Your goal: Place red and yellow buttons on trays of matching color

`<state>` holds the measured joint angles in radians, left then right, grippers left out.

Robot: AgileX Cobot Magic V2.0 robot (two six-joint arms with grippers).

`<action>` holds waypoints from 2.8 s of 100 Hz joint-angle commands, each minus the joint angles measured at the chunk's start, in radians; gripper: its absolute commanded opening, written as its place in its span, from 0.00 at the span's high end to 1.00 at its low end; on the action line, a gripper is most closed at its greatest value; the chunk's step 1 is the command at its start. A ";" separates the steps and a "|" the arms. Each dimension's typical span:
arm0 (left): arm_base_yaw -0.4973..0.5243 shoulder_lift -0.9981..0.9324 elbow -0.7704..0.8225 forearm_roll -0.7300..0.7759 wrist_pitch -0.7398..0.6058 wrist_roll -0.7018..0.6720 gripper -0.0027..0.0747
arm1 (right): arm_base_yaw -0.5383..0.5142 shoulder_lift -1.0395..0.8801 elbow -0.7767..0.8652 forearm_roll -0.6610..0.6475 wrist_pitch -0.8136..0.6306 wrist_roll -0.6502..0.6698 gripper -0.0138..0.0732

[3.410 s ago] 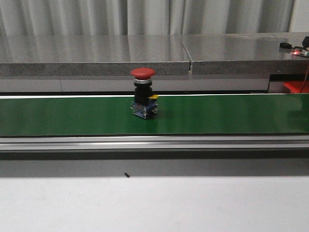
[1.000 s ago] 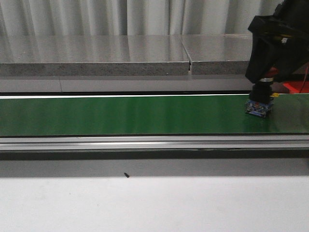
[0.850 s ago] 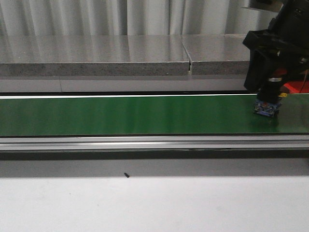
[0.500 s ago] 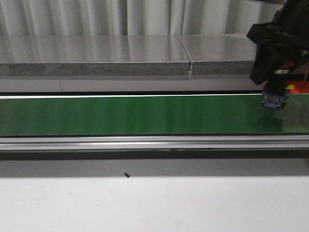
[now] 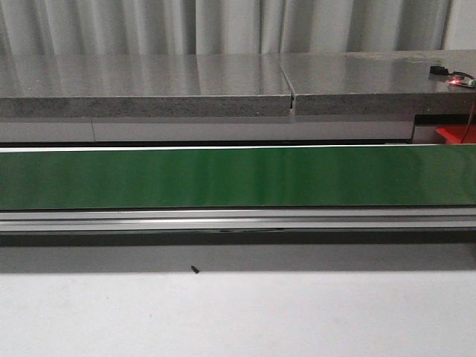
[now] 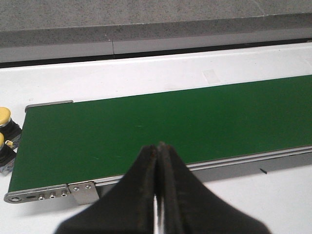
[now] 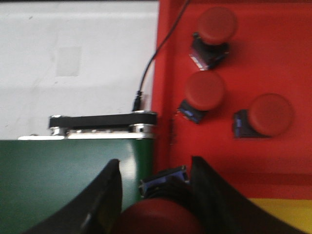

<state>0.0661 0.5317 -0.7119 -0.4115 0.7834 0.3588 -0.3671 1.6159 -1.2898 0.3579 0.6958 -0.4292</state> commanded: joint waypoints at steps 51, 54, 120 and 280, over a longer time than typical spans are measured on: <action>-0.008 0.004 -0.026 -0.026 -0.063 -0.001 0.99 | -0.053 0.191 -0.036 0.160 -0.273 -0.005 0.78; -0.008 0.004 -0.026 -0.026 -0.063 -0.001 0.99 | -0.053 0.197 -0.036 0.160 -0.278 -0.005 0.78; -0.008 0.004 -0.026 -0.026 -0.063 -0.001 0.99 | -0.052 0.280 -0.036 0.162 -0.303 -0.005 0.45; -0.008 0.004 -0.026 -0.026 -0.063 -0.001 0.99 | 0.194 -0.525 0.431 0.133 -0.248 -0.018 0.92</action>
<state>0.0661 0.5317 -0.7119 -0.4115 0.7834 0.3588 -0.1869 1.1436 -0.8516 0.4884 0.4867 -0.4343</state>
